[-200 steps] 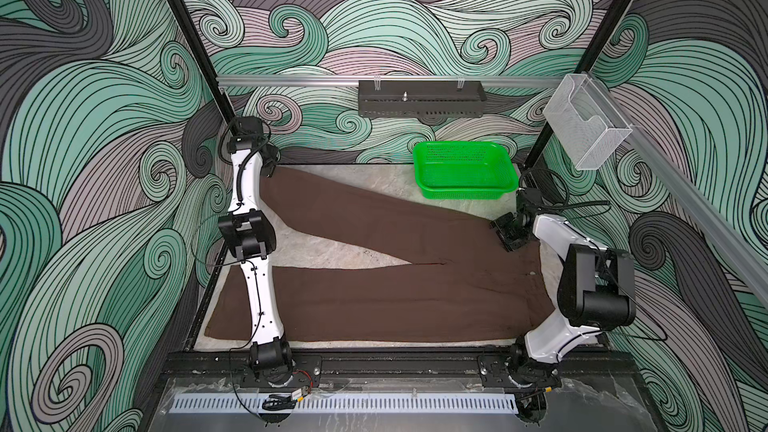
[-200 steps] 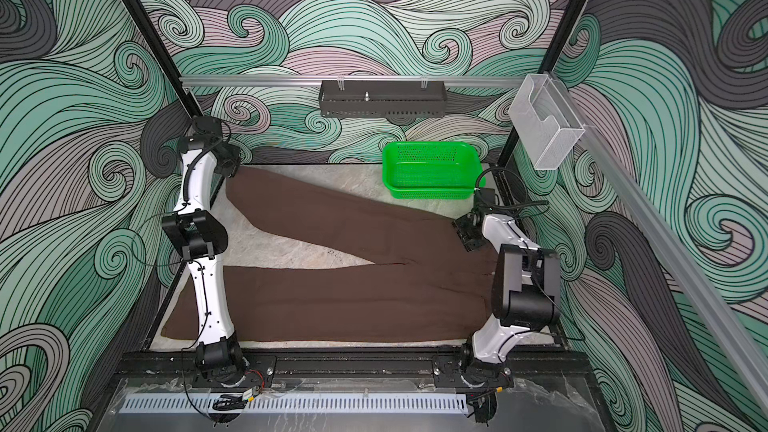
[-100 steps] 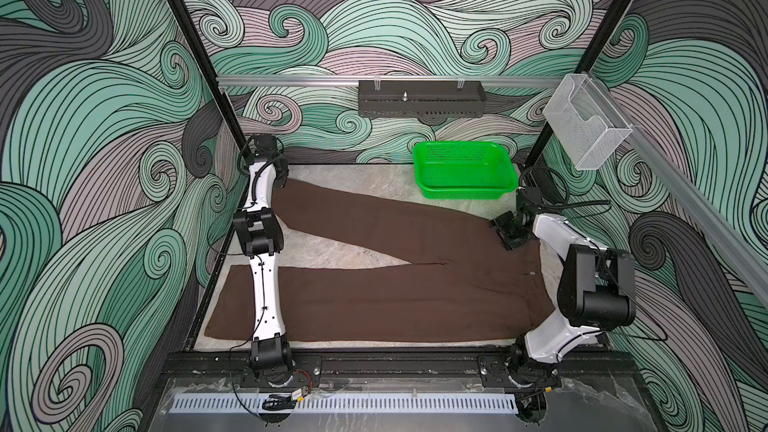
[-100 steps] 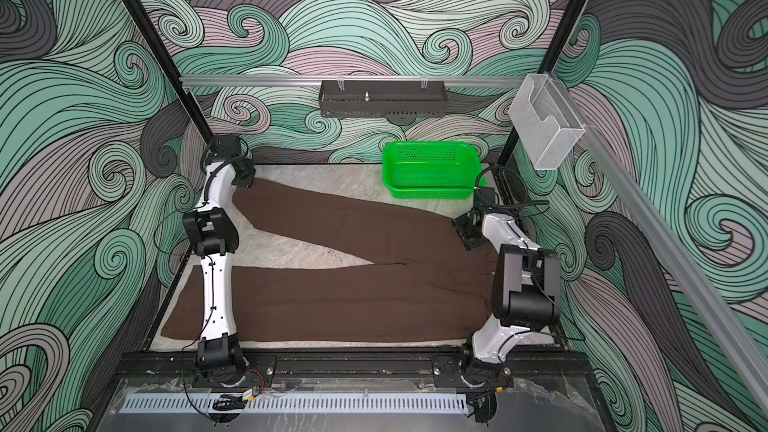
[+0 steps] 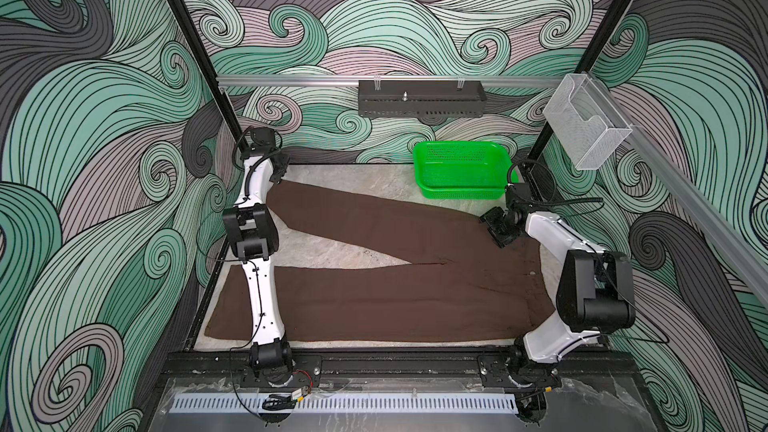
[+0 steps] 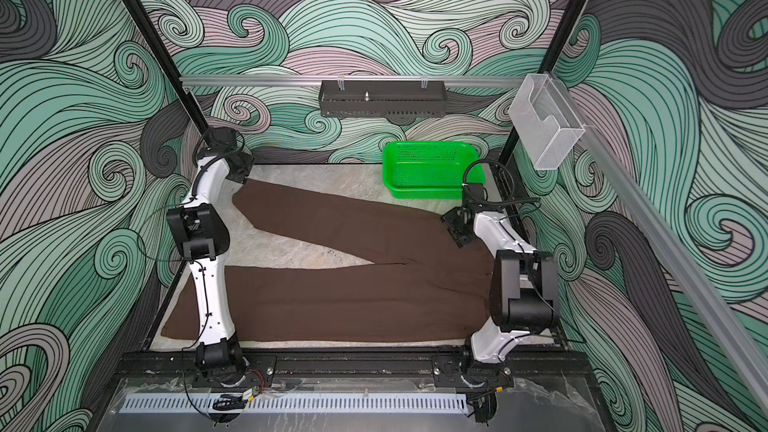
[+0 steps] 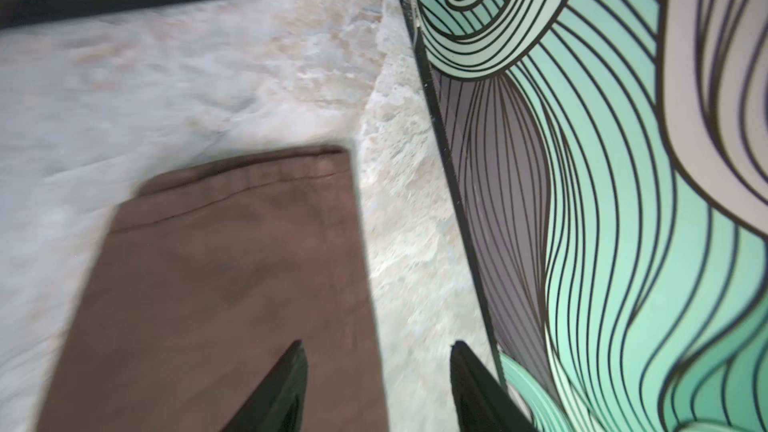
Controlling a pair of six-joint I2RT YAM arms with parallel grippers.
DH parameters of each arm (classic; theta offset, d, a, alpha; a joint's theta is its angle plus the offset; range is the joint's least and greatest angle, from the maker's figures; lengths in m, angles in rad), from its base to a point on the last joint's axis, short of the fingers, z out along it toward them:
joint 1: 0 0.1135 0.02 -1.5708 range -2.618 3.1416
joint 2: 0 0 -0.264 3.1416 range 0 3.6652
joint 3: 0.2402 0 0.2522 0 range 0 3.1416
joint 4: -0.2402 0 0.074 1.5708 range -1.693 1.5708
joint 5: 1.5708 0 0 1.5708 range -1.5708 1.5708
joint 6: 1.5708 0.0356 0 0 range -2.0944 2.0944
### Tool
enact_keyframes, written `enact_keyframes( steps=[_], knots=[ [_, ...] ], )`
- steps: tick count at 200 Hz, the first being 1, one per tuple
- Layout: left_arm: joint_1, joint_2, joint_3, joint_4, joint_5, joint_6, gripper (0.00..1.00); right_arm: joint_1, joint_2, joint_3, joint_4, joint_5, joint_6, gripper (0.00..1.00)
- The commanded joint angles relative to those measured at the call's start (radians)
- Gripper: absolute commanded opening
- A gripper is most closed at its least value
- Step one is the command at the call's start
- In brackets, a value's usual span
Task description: Fold and stack the trousers
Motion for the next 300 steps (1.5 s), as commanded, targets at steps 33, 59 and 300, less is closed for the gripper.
enact_keyframes(
  steps=[33, 59, 300],
  knots=[
    [0.008, -0.035, -0.176, -0.098, 0.013, 0.038, 0.59, 0.005, -0.069, -0.029, -0.039, 0.013, -0.007, 0.68],
    [0.008, -0.012, -0.217, -0.125, 0.017, 0.024, 0.59, 0.005, -0.070, -0.043, -0.035, 0.008, -0.011, 0.68],
    [0.042, -0.128, -0.529, -0.148, -0.120, 0.052, 0.64, 0.001, -0.053, -0.076, -0.021, 0.006, -0.023, 0.68]
  ],
)
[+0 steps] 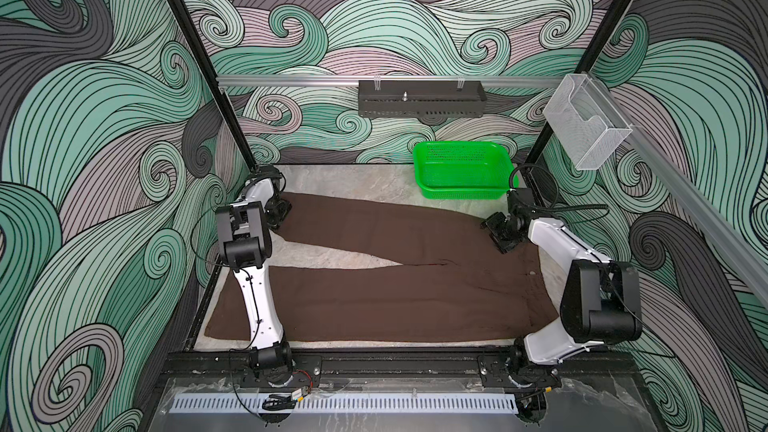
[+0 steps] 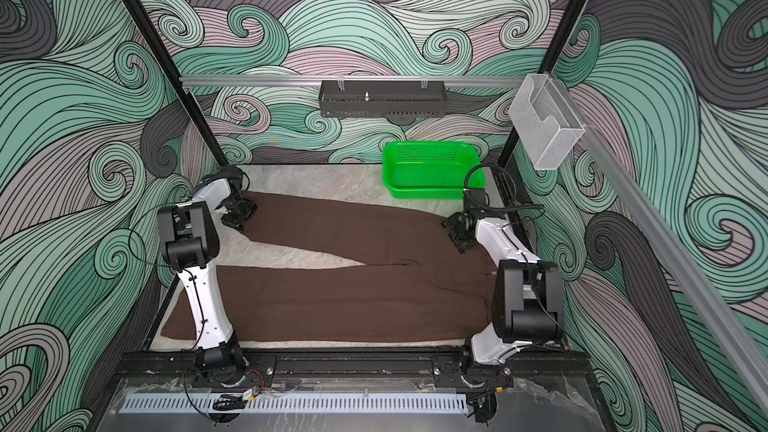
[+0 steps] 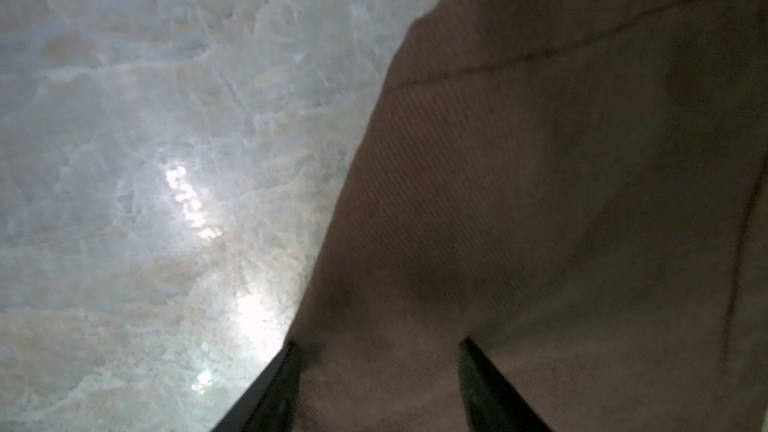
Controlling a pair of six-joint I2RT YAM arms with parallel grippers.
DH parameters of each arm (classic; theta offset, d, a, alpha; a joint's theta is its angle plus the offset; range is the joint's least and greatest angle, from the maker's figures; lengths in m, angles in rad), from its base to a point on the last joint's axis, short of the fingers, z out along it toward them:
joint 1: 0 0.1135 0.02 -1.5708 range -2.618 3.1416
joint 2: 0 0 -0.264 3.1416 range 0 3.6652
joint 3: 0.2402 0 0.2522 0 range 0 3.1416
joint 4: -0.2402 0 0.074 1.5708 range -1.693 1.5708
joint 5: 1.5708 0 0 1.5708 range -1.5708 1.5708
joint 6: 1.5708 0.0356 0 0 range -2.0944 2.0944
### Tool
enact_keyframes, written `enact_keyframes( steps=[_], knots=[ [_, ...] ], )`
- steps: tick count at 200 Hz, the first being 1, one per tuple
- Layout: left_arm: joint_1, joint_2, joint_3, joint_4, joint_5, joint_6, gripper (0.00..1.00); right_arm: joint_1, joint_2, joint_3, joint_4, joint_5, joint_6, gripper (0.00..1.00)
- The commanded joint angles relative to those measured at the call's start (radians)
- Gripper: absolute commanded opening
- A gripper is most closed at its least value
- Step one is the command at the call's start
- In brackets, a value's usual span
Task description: Fold and stack the trousers
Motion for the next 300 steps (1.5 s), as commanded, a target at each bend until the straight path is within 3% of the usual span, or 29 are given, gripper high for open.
enact_keyframes(
  steps=[1, 63, 122, 154, 180, 206, 226, 252, 300],
  knots=[
    [0.019, -0.005, -0.013, -0.049, -0.040, 0.019, 0.64, 0.002, 0.004, -0.011, -0.005, 0.004, -0.007, 0.68],
    [0.036, -0.183, -0.141, 0.041, -0.026, 0.054, 0.68, 0.001, 0.000, -0.018, -0.006, -0.003, -0.007, 0.68],
    [0.043, -0.124, -0.180, 0.086, 0.043, 0.050, 0.64, -0.001, 0.017, -0.023, -0.007, 0.013, -0.007, 0.68],
    [0.042, -0.086, -0.180, 0.132, 0.053, 0.043, 0.48, -0.006, 0.053, -0.017, -0.002, 0.008, -0.001, 0.68],
    [0.044, -0.089, -0.167, 0.162, 0.054, 0.057, 0.00, -0.005, 0.058, -0.019, 0.005, 0.002, 0.002, 0.68],
    [0.033, -0.105, -0.124, 0.133, 0.048, 0.094, 0.00, -0.006, 0.056, -0.017, 0.006, -0.003, 0.000, 0.68],
    [-0.025, -0.149, -0.087, 0.112, 0.030, 0.158, 0.00, -0.005, 0.050, -0.013, 0.002, -0.005, -0.004, 0.68],
    [-0.167, -0.063, 0.145, -0.096, -0.064, 0.226, 0.00, -0.004, 0.049, -0.012, 0.002, -0.004, -0.009, 0.68],
    [-0.330, 0.434, 0.868, -0.602, -0.096, 0.299, 0.12, -0.010, 0.051, -0.019, 0.002, -0.013, -0.013, 0.68]
  ],
)
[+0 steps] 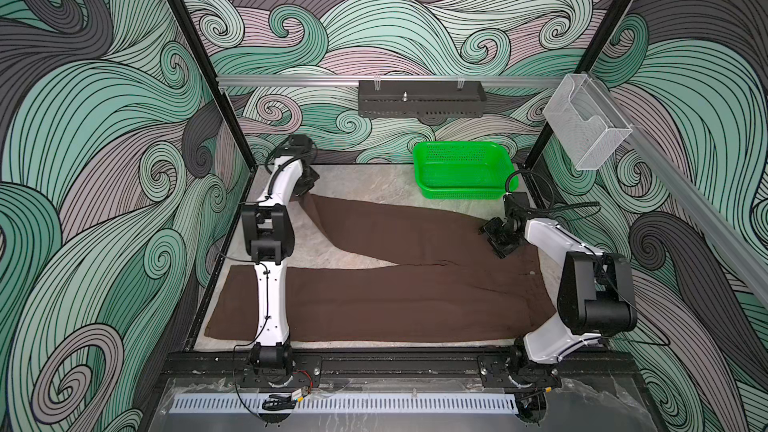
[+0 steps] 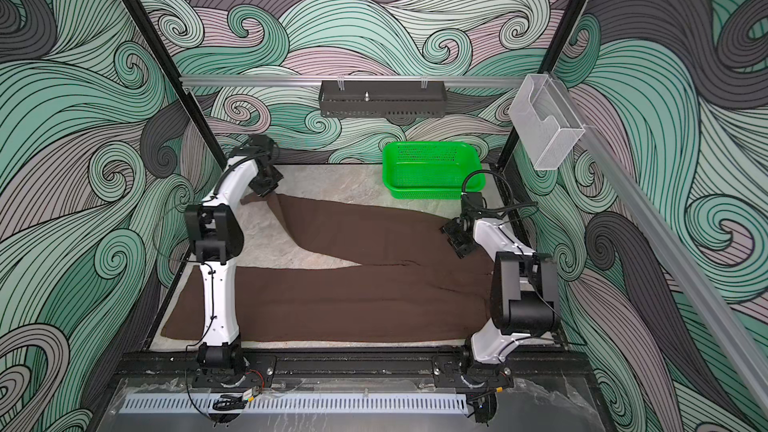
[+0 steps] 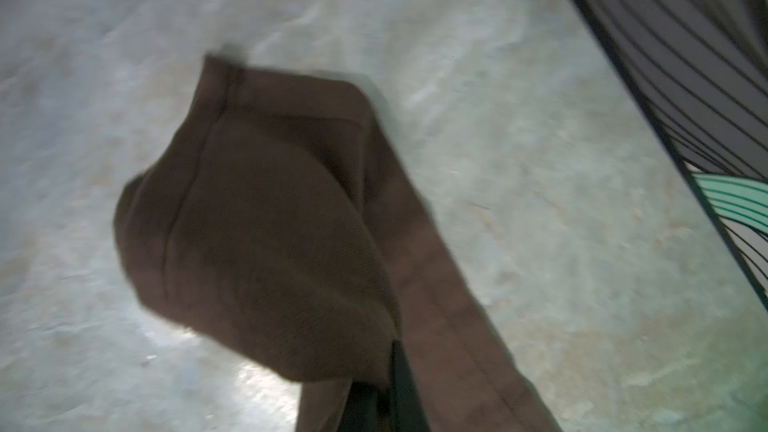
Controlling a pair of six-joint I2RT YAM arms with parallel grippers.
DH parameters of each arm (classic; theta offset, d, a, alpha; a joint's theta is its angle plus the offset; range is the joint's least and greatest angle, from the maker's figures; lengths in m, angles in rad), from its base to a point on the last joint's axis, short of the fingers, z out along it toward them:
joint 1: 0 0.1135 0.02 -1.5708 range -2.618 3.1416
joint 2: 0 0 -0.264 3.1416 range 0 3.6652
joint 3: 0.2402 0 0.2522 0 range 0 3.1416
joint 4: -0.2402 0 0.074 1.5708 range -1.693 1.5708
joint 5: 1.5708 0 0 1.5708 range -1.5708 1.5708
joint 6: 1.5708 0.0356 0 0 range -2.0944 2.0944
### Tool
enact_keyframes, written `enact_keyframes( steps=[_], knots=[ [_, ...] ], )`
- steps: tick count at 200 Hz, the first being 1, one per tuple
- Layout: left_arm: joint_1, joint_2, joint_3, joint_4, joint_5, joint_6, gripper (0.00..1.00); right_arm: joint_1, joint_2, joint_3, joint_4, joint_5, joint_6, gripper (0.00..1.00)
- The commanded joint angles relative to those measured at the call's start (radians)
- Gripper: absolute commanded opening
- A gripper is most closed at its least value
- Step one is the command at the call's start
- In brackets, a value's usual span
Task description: Fold and stack the trousers
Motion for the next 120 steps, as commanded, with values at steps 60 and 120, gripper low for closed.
enact_keyframes(
  steps=[60, 120],
  knots=[
    [-0.080, 0.047, 0.039, -0.187, -0.133, 0.154, 0.59, -0.010, -0.002, 0.008, -0.003, -0.018, -0.015, 0.68],
    [-0.012, -0.101, -0.151, -0.143, -0.057, 0.076, 0.65, -0.003, 0.003, 0.003, 0.004, -0.024, -0.006, 0.68]
  ],
)
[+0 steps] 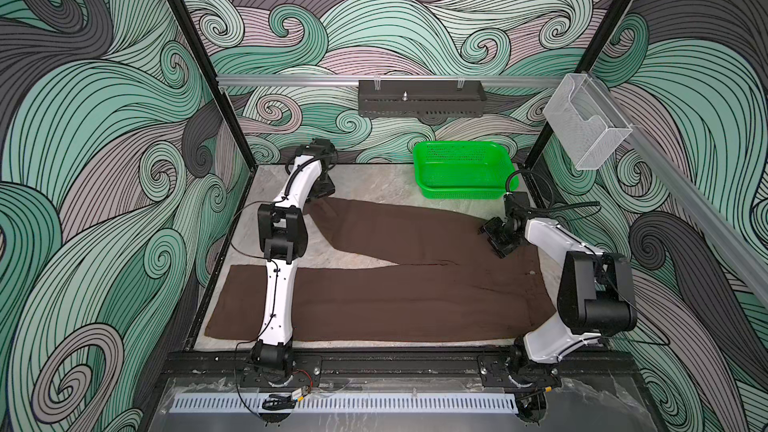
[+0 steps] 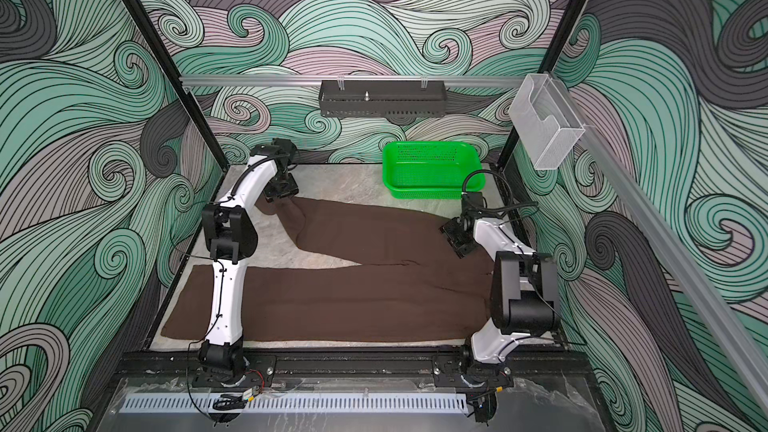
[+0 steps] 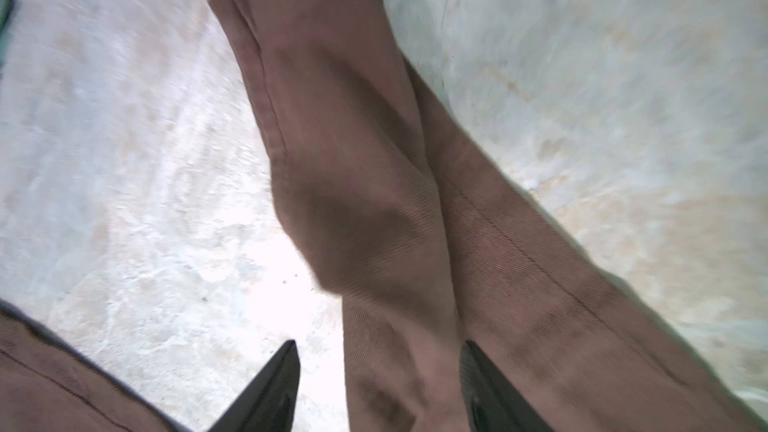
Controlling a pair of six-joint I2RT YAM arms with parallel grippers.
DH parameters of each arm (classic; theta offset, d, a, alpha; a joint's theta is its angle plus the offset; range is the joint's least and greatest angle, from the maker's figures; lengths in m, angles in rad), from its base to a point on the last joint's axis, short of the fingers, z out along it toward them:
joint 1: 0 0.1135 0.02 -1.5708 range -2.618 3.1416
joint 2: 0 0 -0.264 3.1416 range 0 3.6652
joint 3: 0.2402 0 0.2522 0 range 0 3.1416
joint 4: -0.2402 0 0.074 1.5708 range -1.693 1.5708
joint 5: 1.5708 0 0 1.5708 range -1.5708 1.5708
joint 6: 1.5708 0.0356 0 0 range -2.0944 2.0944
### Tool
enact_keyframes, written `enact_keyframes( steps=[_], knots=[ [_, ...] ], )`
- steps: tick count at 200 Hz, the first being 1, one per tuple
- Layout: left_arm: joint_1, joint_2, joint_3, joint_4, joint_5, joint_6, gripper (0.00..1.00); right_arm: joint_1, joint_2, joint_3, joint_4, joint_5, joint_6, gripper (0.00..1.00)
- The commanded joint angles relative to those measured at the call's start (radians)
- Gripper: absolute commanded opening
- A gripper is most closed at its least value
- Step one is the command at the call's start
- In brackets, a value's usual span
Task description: Fold and stack the trousers
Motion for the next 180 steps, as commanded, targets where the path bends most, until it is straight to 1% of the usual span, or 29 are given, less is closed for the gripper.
enact_keyframes(
  steps=[1, 19, 32, 60, 74, 94, 122, 138, 162, 180],
  knots=[
    [0.045, -0.009, -0.048, -0.012, 0.040, -0.058, 0.65, 0.002, 0.003, 0.004, 0.003, -0.006, -0.002, 0.68],
    [0.092, -0.002, -0.095, -0.020, 0.170, -0.109, 0.64, 0.004, 0.000, 0.007, -0.001, -0.007, -0.007, 0.68],
    [0.117, -0.033, -0.202, 0.044, 0.237, -0.136, 0.65, 0.002, -0.002, 0.006, -0.003, -0.005, -0.011, 0.68],
    [0.160, -0.174, -0.489, 0.264, 0.281, -0.221, 0.63, 0.003, 0.003, 0.007, 0.000, -0.007, -0.010, 0.68],
    [0.178, -0.215, -0.565, 0.335, 0.288, -0.248, 0.63, 0.004, 0.009, 0.010, 0.004, -0.010, -0.010, 0.68],
    [0.197, -0.209, -0.582, 0.376, 0.303, -0.266, 0.64, 0.005, 0.017, 0.009, 0.009, -0.012, -0.007, 0.68],
    [0.202, -0.179, -0.579, 0.460, 0.353, -0.294, 0.64, 0.008, 0.025, 0.013, 0.013, -0.015, -0.004, 0.68],
    [0.202, -0.192, -0.600, 0.512, 0.358, -0.313, 0.64, 0.010, 0.023, 0.014, 0.010, -0.013, -0.007, 0.68],
    [0.204, -0.237, -0.663, 0.590, 0.337, -0.340, 0.64, 0.010, 0.025, 0.020, 0.007, -0.012, -0.012, 0.68],
    [0.210, -0.225, -0.660, 0.607, 0.346, -0.339, 0.64, 0.009, 0.031, 0.023, 0.010, -0.015, -0.010, 0.68]
  ],
)
